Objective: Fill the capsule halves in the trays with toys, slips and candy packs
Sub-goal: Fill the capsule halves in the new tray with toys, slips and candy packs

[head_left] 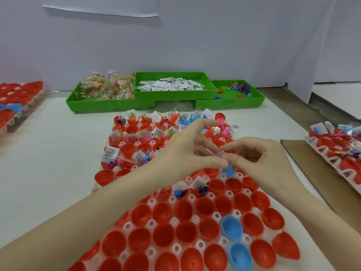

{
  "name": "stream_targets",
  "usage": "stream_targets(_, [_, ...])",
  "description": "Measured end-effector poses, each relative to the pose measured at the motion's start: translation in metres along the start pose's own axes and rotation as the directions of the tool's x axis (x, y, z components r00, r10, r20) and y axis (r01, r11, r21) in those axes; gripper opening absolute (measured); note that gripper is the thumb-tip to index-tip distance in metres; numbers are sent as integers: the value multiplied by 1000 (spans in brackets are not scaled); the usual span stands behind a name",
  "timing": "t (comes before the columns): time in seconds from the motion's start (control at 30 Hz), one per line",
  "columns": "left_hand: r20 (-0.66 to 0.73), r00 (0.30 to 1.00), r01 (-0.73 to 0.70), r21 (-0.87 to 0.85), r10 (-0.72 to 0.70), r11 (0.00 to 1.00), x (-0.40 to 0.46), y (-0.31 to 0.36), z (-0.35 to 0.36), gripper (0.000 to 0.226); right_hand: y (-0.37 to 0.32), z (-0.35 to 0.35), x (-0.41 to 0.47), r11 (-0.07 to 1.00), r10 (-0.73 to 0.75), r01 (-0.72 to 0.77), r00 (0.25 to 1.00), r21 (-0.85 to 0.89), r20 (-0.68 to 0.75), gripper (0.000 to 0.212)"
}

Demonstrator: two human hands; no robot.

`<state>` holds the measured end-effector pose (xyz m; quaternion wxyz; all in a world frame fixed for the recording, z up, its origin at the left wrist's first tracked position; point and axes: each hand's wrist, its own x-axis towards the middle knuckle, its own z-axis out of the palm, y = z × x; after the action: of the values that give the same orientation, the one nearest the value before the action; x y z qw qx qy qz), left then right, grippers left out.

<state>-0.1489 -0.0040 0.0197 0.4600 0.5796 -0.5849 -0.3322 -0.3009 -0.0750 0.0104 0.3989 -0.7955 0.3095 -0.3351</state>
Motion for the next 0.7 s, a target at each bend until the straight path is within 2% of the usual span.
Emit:
stream_targets(0.07, [-89,996,28,103,-19,994,2,2,-12,41,3,-1,-2,998,26,-25,1000,-55,11,21])
stream_targets(0.17, [-235,972,48,133,-16,990,3,4,-36,22,6,2,-12,964,48,0,984,-266,172,29])
stream_targets(0.23, [-300,954,22,142,21,990,2,4,-49,14,5,4,-16,916,53,50,968,-397,244,19])
stream_targets(0.3, [-362,929,-14,155,70,988,2,2,-61,8,5,5,-15,855,46,94,966,-510,256,5])
stream_targets(0.37, [-442,889,-41,191,123,981,4,-3,-74,9,5,5,-13,791,11,167,958,-588,287,7])
stream_targets(0.43, [-522,840,-32,227,150,973,10,-14,-90,9,5,8,-10,740,-77,283,937,-611,340,8])
stream_targets(0.5, [-587,795,-7,248,156,969,16,-26,-108,10,6,9,-7,735,-101,313,928,-602,360,10])
stream_targets(0.6, [-639,753,23,260,155,965,24,-45,-133,11,6,6,1,826,16,199,927,-527,375,8])
stream_targets(0.7, [-664,735,58,267,140,962,29,-60,-152,11,7,2,6,907,78,89,925,-411,371,31])
